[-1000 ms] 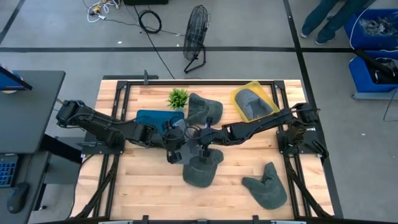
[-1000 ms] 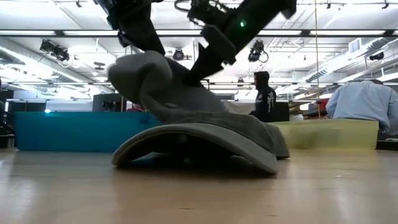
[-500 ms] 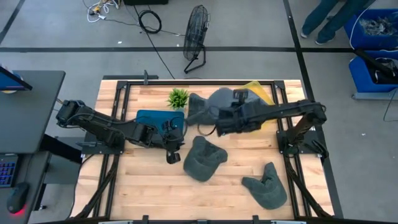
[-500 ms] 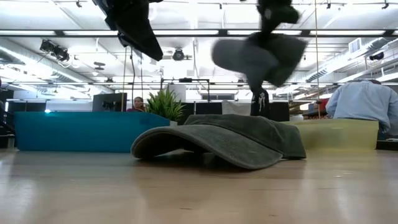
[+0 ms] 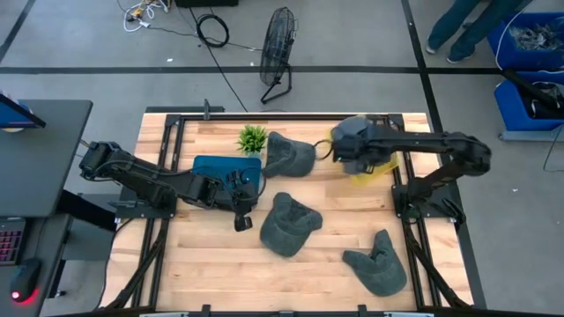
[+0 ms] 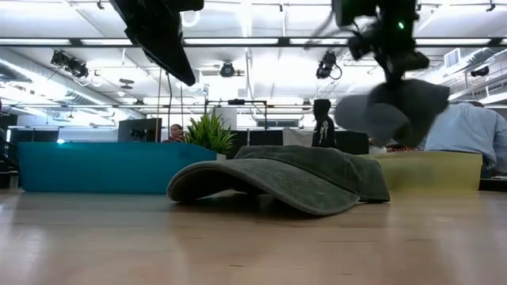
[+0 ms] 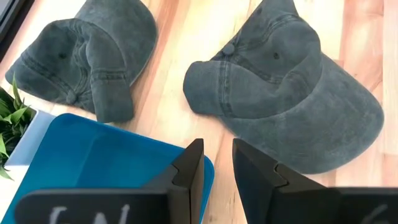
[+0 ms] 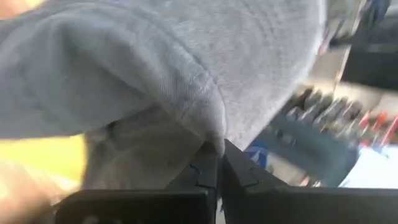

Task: Pick & Place hat
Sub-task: Put the gray cap into the yellow bin

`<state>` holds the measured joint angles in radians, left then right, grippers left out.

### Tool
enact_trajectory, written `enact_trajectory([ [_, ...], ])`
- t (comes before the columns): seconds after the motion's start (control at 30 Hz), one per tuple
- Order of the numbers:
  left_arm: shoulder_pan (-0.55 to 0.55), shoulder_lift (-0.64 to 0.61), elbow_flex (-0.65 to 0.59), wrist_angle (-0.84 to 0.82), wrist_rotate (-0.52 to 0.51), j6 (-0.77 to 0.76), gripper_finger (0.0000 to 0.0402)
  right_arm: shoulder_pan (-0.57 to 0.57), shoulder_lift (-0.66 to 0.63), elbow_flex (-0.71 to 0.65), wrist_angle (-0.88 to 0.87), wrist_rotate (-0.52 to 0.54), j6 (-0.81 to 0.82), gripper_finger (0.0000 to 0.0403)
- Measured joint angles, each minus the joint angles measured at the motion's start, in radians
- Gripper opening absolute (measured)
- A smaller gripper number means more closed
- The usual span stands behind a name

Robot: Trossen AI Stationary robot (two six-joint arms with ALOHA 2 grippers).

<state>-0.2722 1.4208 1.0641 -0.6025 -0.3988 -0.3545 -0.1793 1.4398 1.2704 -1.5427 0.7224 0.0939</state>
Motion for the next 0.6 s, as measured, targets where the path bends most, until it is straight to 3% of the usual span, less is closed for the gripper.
enact_trajectory([
  [0.17,0.0,0.0,0.0,0.003,-0.003,0.0,0.0087,-0.128,-0.096,-0.168,0.148,-0.001,-0.087,0.0006],
  [0.43,0.001,0.0,0.0,0.006,-0.019,0.001,0.0087,-0.22,-0.138,-0.376,0.495,-0.044,-0.406,0.0009],
  [0.6,0.001,0.0,0.0,0.006,-0.019,0.001,0.0087,-0.259,-0.138,-0.458,0.606,-0.012,-0.427,0.001],
])
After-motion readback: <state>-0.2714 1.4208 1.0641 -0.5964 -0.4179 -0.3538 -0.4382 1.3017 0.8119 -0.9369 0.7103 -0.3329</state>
